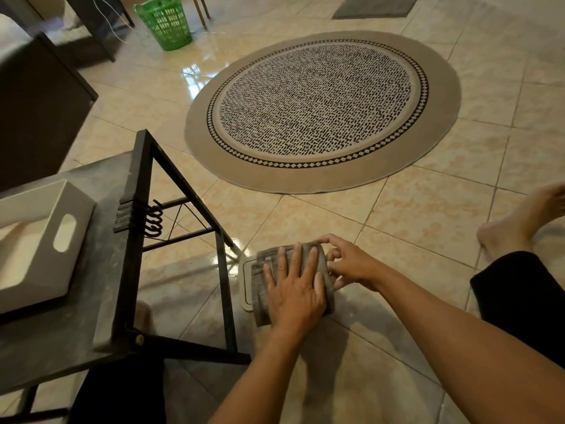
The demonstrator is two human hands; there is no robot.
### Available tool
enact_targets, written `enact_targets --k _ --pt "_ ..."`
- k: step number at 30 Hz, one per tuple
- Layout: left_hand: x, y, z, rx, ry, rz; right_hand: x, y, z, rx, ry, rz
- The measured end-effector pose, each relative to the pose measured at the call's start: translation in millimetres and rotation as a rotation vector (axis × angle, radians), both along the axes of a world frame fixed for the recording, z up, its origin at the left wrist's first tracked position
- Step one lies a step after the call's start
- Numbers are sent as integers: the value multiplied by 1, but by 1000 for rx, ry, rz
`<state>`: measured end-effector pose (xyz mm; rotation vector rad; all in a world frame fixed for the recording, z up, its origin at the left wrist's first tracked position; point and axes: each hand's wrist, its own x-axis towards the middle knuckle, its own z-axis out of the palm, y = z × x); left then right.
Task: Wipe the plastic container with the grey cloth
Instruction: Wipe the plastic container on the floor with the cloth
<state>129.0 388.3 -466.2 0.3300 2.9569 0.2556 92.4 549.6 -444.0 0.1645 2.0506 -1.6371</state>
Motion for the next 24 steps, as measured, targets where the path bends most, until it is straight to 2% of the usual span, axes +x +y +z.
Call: enact_targets --k 3,7,14,20,24 --pt "-17 -3 2 -6 -11 8 2 2 1 -27 -17 8" --pt "-18 -28 0 30 -7 175 2 1 0 -20 -22 -18" --pt "-14 9 4 0 -33 49 1 1 1 -1 -14 -8" --pt "-20 -22 6 48 -32 266 6 1 -6 -64 -17 -94" --pt "2 1 5 44 -26 174 13 -3 -9 -104 -23 -198"
